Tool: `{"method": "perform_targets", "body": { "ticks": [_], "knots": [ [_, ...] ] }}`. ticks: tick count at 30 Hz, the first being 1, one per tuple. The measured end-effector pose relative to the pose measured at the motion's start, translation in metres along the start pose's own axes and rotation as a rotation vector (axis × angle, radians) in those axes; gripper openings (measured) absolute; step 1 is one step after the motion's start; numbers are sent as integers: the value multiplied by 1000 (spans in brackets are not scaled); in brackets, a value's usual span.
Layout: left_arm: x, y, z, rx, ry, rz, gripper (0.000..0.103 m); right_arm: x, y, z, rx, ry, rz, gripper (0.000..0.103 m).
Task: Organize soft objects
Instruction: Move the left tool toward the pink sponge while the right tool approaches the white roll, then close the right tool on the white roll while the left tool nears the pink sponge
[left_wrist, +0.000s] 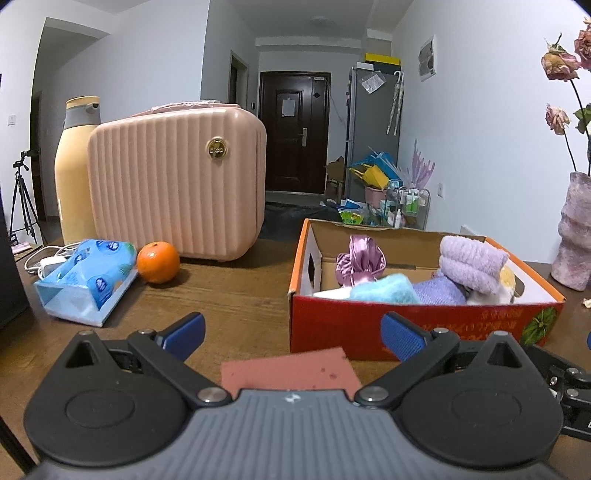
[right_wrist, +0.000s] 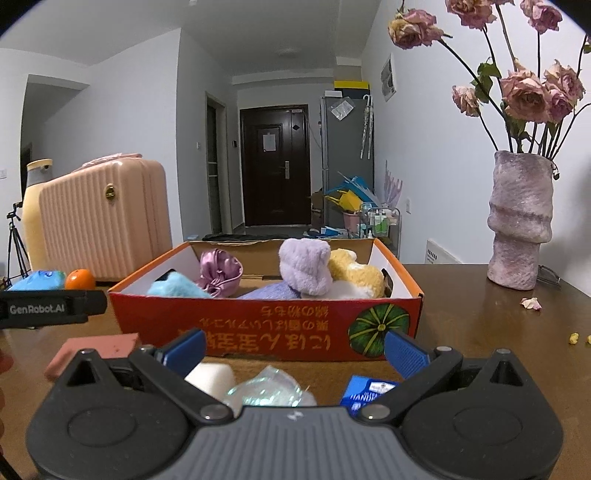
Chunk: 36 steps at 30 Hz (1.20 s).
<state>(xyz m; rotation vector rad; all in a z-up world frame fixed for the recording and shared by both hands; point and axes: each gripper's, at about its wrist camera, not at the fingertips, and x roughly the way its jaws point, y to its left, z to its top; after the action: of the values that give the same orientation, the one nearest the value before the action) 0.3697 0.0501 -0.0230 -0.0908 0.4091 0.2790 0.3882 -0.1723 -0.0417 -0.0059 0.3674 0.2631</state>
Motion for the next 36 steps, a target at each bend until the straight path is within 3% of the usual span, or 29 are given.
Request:
{"method": "perform_targets", "body": {
  "ticks": [16, 29, 32, 36],
  "knots": [
    [-46, 23, -24, 36, 33, -34, 103, -50, 25, -24, -23, 4, 7, 103],
    [-67, 44, -34, 33, 57, -51, 103, -62, 43, -30, -43, 8, 4, 103],
    [-66, 50, -33, 19, 63, -49, 103, -60, 48, -30, -54, -11, -2, 101],
    [-66, 57, -31, 12, 64, -45, 103, -54, 58, -27, -64, -25, 9, 90]
  ]
}}
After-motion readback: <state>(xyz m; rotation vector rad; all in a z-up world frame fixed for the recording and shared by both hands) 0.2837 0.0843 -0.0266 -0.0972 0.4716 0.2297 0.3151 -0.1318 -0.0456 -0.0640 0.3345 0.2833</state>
